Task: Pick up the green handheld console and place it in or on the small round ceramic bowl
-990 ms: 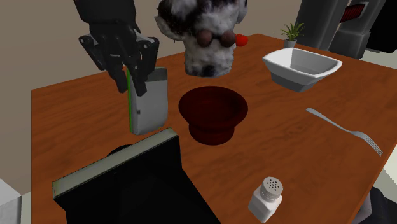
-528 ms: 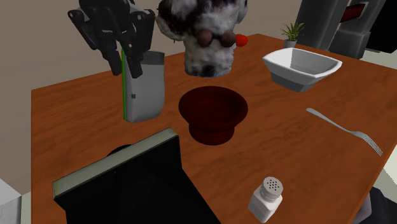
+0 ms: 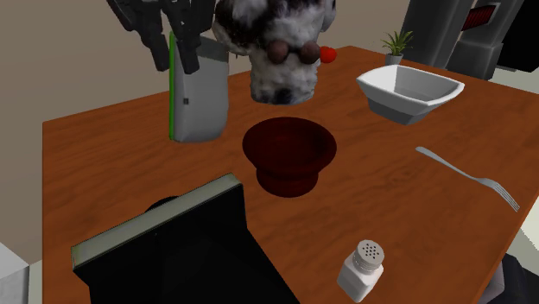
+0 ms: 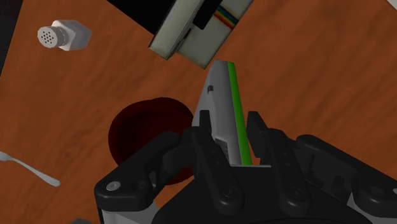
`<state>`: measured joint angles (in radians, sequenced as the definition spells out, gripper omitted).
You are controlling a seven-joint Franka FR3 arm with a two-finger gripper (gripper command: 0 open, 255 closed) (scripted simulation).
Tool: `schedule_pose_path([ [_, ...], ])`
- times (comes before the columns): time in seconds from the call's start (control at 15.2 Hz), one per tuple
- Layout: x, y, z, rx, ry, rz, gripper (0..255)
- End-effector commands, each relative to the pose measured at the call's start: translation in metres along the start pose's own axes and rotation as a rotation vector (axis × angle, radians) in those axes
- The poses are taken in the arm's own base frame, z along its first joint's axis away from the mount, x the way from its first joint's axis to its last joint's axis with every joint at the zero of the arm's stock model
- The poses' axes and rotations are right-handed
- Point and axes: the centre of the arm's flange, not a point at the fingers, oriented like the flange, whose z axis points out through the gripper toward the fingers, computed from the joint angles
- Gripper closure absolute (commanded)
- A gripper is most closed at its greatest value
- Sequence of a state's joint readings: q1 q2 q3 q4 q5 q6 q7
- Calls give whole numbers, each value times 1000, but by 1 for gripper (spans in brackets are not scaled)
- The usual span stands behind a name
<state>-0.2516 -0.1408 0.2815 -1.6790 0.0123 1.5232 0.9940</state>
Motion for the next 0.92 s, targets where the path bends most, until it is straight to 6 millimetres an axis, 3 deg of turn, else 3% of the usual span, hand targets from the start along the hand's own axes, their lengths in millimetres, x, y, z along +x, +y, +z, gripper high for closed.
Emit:
schedule_pose_path([
  [0.0, 19, 15, -3, 0, 0, -1, 255],
  [0.59, 109, 94, -29, 0, 0, -1, 255],
  [0.86, 109, 94, -8, 0, 0, -1, 255],
])
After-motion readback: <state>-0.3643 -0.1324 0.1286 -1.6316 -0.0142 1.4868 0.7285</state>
